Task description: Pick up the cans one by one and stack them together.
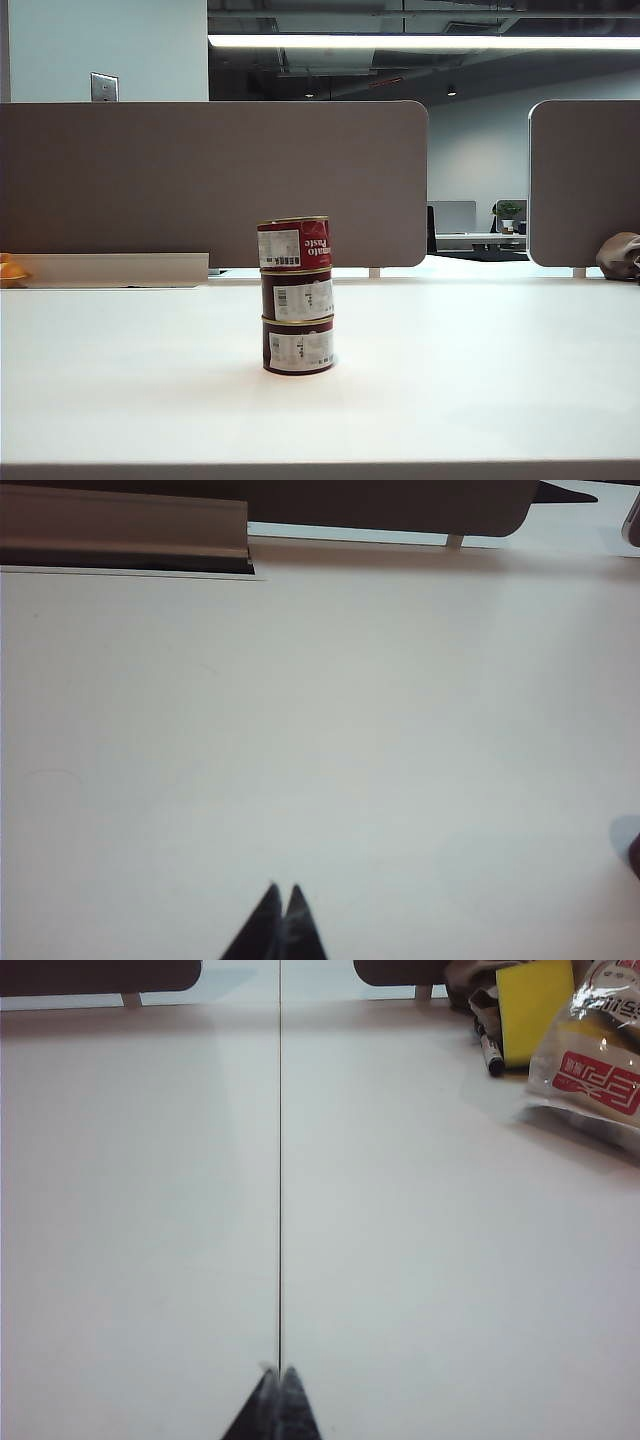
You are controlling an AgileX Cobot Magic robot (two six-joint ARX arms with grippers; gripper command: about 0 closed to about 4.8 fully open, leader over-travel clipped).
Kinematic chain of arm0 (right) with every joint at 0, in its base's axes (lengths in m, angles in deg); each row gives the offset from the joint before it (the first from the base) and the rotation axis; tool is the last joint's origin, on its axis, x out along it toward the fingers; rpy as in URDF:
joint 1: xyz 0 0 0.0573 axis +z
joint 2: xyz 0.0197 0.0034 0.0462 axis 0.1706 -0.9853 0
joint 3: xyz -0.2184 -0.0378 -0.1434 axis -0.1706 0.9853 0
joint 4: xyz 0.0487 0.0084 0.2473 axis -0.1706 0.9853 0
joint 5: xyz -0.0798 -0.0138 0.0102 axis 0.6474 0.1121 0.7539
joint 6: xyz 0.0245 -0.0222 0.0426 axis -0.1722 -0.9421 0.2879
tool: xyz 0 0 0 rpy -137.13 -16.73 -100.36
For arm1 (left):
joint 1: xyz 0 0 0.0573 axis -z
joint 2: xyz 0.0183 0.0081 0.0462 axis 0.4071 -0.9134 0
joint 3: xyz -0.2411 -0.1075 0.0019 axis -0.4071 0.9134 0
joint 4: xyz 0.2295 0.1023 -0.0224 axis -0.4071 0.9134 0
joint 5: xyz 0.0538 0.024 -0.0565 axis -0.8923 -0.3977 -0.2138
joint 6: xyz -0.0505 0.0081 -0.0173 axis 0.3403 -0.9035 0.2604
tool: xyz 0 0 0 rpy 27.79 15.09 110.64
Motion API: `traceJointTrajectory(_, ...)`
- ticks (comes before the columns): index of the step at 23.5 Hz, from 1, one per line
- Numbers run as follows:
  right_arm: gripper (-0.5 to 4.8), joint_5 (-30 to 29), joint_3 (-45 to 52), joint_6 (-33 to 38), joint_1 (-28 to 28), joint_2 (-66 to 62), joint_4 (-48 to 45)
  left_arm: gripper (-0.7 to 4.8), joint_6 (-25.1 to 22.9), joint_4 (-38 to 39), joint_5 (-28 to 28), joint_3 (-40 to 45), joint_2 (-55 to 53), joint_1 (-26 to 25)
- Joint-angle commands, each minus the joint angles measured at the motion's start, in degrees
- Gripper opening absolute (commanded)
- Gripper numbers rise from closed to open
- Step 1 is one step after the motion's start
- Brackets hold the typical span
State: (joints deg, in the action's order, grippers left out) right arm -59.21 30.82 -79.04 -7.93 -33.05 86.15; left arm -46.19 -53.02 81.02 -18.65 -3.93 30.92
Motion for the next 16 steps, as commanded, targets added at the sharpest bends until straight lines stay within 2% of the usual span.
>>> traceJointTrajectory(1, -0.05, -0.04, 0.37, 0.17, 0.0, 0.0, -0.52, -0.03, -0.2, 0.22, 0.24, -0.2, 0.0, -0.04)
traceJointTrajectory(5, -0.05, -0.07, 0.5, 0.17, 0.02, 0.0, -0.5, -0.03, -0.2, 3.96, 0.24, -0.22, 0.0, -0.04)
traceJointTrajectory(16, -0.05, -1.18, 0.5, 0.17, 0.24, -0.02, -0.39, -0.03, -0.2, 4.07, 0.22, -0.22, 0.04, -0.04)
